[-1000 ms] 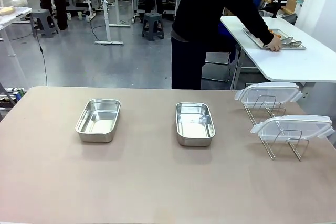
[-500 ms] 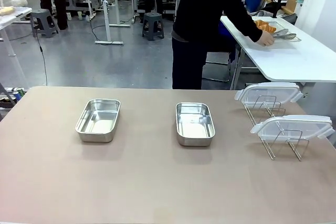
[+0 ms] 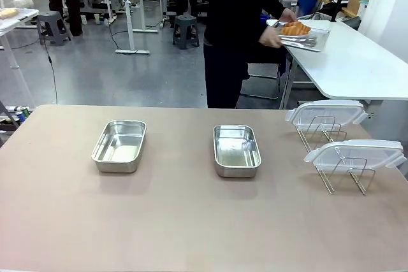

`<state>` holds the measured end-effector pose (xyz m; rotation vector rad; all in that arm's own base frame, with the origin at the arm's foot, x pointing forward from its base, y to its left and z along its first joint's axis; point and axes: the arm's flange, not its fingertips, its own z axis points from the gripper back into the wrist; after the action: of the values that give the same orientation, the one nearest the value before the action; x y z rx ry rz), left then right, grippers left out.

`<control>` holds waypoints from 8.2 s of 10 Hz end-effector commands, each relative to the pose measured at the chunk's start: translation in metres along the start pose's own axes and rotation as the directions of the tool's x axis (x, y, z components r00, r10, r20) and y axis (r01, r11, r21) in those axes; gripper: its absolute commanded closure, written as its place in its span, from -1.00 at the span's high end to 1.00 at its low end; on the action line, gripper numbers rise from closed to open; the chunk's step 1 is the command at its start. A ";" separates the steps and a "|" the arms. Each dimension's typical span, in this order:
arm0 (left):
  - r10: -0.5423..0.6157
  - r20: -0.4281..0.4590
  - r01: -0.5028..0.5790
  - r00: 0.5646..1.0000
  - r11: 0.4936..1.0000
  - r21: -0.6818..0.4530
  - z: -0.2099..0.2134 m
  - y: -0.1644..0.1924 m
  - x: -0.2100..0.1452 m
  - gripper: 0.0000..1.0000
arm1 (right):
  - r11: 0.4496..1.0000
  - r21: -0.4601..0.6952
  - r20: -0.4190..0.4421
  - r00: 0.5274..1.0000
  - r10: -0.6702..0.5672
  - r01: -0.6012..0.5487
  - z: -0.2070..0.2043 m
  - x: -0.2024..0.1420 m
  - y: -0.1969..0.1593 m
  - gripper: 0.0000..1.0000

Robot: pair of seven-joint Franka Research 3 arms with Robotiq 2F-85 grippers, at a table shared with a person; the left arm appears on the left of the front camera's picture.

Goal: Place the bread in airtight containers.
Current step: Lift both Airtight Container.

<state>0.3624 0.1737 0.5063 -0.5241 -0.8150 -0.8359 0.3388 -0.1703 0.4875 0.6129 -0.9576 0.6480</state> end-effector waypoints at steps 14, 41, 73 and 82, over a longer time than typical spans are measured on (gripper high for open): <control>-0.020 0.021 0.020 1.000 1.000 -0.007 0.000 0.002 0.000 1.00 | 1.000 0.000 0.029 0.999 0.028 -0.028 -0.001 0.002 -0.004 1.00; 0.609 -0.426 -0.511 0.669 0.793 0.330 -0.134 0.067 0.155 1.00 | 0.902 -0.343 -0.398 0.830 -0.391 0.261 -0.234 0.166 0.104 1.00; 0.806 -0.358 -0.459 0.471 0.571 0.681 -0.364 -0.008 0.042 -1.00 | 0.627 -0.716 -0.364 0.603 -0.710 0.306 -0.427 -0.006 0.120 -1.00; 0.796 -0.386 -0.485 0.466 0.595 0.641 -0.355 -0.005 0.056 -1.00 | 0.615 -0.730 -0.381 0.570 -0.728 0.298 -0.420 0.005 0.115 -1.00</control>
<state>0.5293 -0.0984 0.3321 -0.0475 -0.0752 -0.0126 0.4792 0.2021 0.3186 0.0761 -0.2030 -0.0505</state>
